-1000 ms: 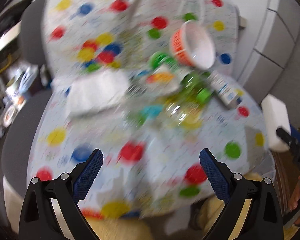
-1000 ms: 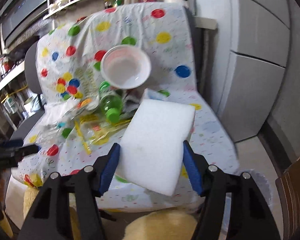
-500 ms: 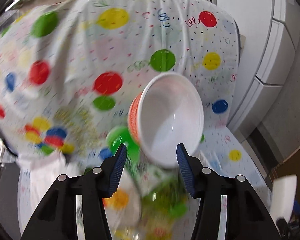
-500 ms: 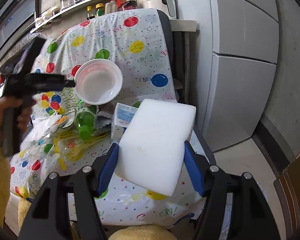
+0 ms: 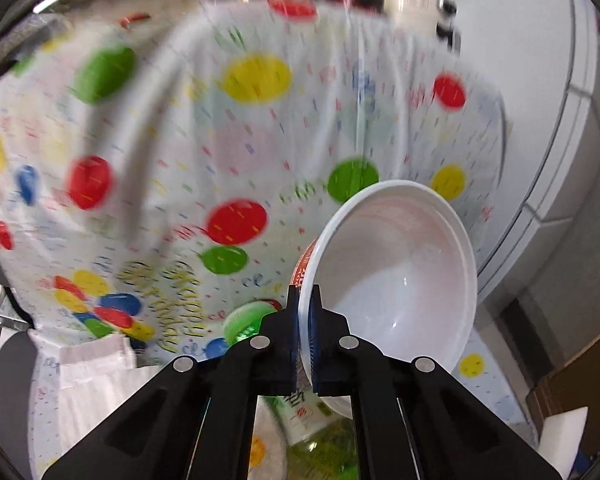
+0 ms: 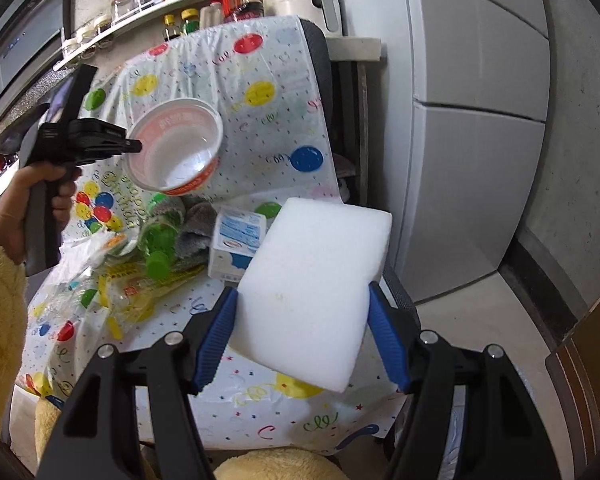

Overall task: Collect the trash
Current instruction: 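Carry the bowl and sponge to the bin and release both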

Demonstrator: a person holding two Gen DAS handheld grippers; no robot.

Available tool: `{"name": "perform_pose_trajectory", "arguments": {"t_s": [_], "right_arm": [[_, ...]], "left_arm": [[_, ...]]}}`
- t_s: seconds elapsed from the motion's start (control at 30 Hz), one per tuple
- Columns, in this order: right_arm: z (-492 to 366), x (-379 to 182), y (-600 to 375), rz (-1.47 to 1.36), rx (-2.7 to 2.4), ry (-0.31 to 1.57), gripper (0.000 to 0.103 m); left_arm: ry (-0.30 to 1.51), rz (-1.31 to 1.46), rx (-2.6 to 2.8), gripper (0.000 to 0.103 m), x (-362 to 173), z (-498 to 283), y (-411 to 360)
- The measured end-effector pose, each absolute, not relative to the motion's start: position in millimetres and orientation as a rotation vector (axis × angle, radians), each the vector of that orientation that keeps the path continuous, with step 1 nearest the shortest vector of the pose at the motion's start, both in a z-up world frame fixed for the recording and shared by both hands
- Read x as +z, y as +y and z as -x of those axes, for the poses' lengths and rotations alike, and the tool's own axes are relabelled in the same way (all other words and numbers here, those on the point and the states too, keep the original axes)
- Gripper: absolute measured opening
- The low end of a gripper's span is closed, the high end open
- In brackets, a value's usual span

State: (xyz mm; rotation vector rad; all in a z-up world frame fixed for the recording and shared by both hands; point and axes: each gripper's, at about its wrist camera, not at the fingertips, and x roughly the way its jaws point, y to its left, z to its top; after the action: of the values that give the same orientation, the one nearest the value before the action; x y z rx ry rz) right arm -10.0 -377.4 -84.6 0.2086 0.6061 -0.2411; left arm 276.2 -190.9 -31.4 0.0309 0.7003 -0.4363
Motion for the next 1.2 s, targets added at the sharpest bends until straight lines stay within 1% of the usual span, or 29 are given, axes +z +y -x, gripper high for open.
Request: {"name": "perform_pose_trajectory", "arguments": {"t_s": [0.07, 0.17, 0.33, 0.53, 0.93, 1.2], "right_arm": [[15.2, -75.9, -370.4, -0.203, -0.231, 0.589, 0.064], [24.3, -67.1, -359.8, -0.198, -0.219, 0.576, 0.065], [38.3, -65.5, -347.4, -0.187, -0.229, 0.586, 0.065], [66.6, -75.0, -343.2, -0.152, -0.3, 0.618, 0.066], [160.7, -85.1, -396.3, -0.134, -0.582, 0.634, 0.066], [216.4, -101.0, -443.4, -0.19, -0.711, 0.619, 0.066]], "left_arm": [[0.672, -0.025, -0.442, 0.005, -16.4, -252.8, -172.3], [0.685, -0.033, -0.455, 0.005, -10.0, -213.2, -147.6], [0.729, -0.04, -0.483, 0.005, -34.6, -145.3, -118.8], [0.76, 0.001, -0.566, 0.005, -77.3, -80.3, -117.7], [0.801, -0.08, -0.871, 0.005, -117.7, -15.0, -221.9], [0.832, -0.292, -1.037, 0.005, -146.6, 27.2, -332.7]]}}
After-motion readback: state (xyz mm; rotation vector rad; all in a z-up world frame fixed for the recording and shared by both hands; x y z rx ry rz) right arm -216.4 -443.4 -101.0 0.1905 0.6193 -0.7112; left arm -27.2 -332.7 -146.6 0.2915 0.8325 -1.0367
